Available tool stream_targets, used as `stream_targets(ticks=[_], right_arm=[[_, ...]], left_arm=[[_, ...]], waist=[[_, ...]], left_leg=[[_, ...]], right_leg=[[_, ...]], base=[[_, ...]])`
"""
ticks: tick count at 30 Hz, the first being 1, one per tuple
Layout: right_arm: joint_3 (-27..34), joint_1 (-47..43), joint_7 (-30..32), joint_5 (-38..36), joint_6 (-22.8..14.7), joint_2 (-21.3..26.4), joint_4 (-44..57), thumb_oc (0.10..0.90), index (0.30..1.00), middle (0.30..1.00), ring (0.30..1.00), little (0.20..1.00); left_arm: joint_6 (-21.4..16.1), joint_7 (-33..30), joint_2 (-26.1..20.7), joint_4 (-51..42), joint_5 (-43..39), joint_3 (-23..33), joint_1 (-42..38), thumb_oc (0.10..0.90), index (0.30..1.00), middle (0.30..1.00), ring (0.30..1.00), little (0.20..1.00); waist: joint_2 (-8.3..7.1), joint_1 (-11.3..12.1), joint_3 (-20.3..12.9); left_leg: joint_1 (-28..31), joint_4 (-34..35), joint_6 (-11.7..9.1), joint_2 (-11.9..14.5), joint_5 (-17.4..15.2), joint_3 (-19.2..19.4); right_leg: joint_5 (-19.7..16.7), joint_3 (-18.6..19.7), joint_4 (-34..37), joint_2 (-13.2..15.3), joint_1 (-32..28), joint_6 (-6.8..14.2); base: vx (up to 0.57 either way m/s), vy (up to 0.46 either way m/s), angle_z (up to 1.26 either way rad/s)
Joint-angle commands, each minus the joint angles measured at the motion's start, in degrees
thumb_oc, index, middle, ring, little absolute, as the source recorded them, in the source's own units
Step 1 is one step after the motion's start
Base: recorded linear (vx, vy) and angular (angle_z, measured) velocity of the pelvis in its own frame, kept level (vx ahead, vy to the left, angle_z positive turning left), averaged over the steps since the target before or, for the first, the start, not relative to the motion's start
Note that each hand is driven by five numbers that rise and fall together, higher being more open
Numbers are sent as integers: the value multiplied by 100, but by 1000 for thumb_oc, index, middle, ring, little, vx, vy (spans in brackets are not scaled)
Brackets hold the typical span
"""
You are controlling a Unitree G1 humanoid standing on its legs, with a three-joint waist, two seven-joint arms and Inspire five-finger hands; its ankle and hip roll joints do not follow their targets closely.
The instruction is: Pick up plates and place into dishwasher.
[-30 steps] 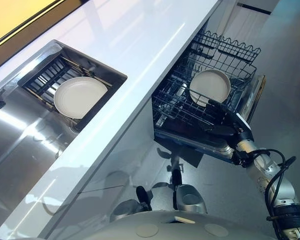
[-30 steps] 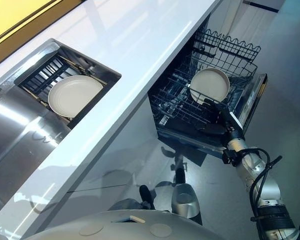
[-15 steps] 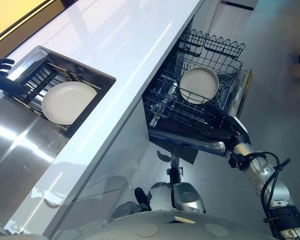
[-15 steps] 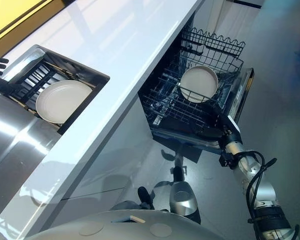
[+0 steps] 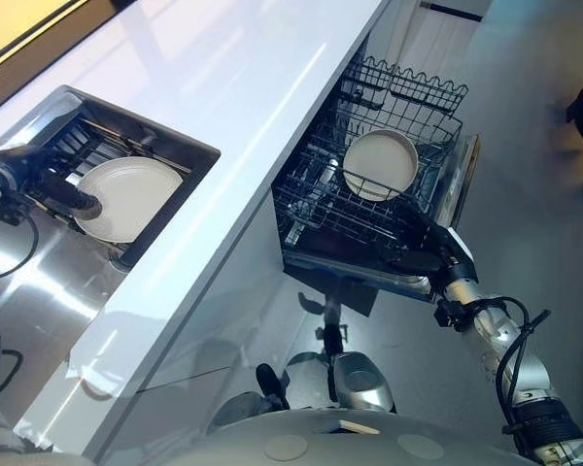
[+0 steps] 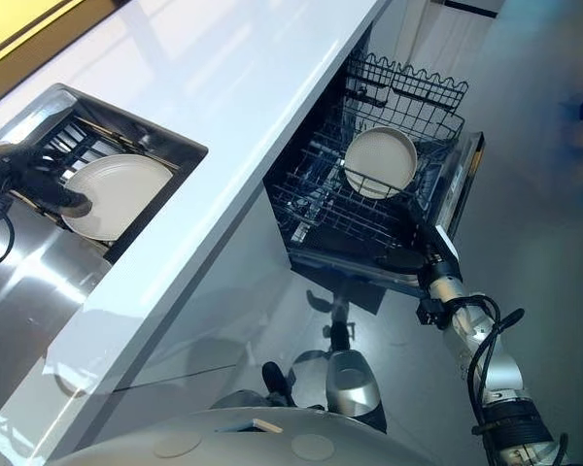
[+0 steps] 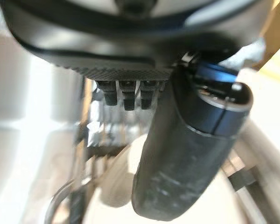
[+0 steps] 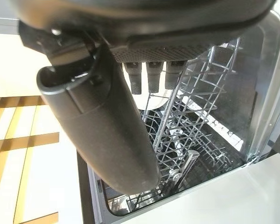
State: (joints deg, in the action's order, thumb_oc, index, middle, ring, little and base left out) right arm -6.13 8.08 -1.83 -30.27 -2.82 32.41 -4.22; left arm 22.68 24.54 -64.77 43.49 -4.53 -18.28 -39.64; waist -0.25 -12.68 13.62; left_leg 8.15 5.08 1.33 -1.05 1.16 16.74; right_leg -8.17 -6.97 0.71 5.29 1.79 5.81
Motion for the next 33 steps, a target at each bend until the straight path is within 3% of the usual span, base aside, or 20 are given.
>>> stream_targets(ticks=[1, 10, 18, 21, 24, 27, 28, 30, 31, 33], right_arm=[[-77, -284, 56, 95, -364, 96, 271, 800, 900, 900, 900, 900], [-65, -236, 19, 185, -469, 83, 240, 800, 900, 900, 900, 900], [-176, -219, 85, 289, -525, -12, 204, 800, 900, 900, 900, 900], [-210, -186, 103, 348, -560, -84, 172, 800, 900, 900, 900, 900], [-217, -166, 74, 397, -521, -130, 179, 800, 900, 900, 900, 900], [-237, -156, 49, 433, -500, -145, 190, 800, 900, 900, 900, 900], [-251, -154, 46, 460, -476, -155, 200, 800, 900, 900, 900, 900], [-248, -172, 27, 501, -424, -174, 204, 800, 900, 900, 900, 900], [-252, -184, 36, 518, -394, -179, 215, 800, 900, 900, 900, 900], [-231, -191, 31, 534, -317, -180, 251, 800, 900, 900, 900, 900]], left_arm=[[-14, 88, -357, 107, 436, -17, -891, 800, 900, 900, 900, 900], [339, 94, 6, 204, -358, 111, -648, 800, 900, 900, 900, 900], [1054, 897, 509, 256, -2065, 335, -224, 800, 900, 900, 900, 900], [1118, 1469, 644, 101, -2366, 400, 38, 800, 900, 900, 900, 900], [1113, 1538, 756, -85, -2590, 551, 292, 800, 900, 900, 900, 900], [1136, 1416, 809, -127, -2782, 637, 403, 690, 806, 806, 806, 790], [1167, 1366, 822, -106, -2746, 672, 422, 429, 582, 582, 582, 529], [1204, 1199, 794, -66, -2653, 741, 477, 427, 580, 580, 580, 527], [1155, 1116, 770, 0, -2606, 795, 510, 355, 519, 519, 519, 455], [1099, 1050, 714, 75, -2633, 897, 570, 133, 328, 328, 328, 233]], waist=[[305, -67, -46], [238, -123, 37], [219, -175, 64], [234, -186, 54], [253, -185, -5], [279, -204, -83], [294, -213, -118], [320, -220, -174], [334, -224, -198], [357, -232, -238]], left_leg=[[-537, -487, 89, -184, -351, -187], [-523, -443, 101, -145, -334, -137], [-466, -385, 103, -94, -309, -33], [-395, -364, 93, -83, -313, -8], [-331, -330, 91, -79, -312, 25], [-303, -308, 92, -80, -308, 57], [-294, -305, 95, -80, -307, 71], [-275, -294, 88, -77, -306, 87], [-263, -289, 84, -77, -307, 96], [-242, -275, 80, -74, -302, 118]], right_leg=[[739, 9, -1012, -231, 374, 551], [683, -30, -1047, -236, 423, 598], [627, -49, -1021, -223, 447, 642], [616, -100, -1043, -183, 416, 669], [647, -125, -997, -184, 363, 661], [636, -124, -978, -184, 354, 664], [633, -121, -981, -181, 353, 663], [635, -132, -977, -171, 344, 666], [635, -144, -976, -166, 339, 667], [655, -155, -960, -163, 319, 661]], base=[[0, 0, 0], [0, 0, 0], [-3, -1, -2], [15, -11, -9], [31, -12, -9], [24, -1, -9], [28, -1, -7], [24, 1, -9], [15, -1, -15], [10, -4, -16]])
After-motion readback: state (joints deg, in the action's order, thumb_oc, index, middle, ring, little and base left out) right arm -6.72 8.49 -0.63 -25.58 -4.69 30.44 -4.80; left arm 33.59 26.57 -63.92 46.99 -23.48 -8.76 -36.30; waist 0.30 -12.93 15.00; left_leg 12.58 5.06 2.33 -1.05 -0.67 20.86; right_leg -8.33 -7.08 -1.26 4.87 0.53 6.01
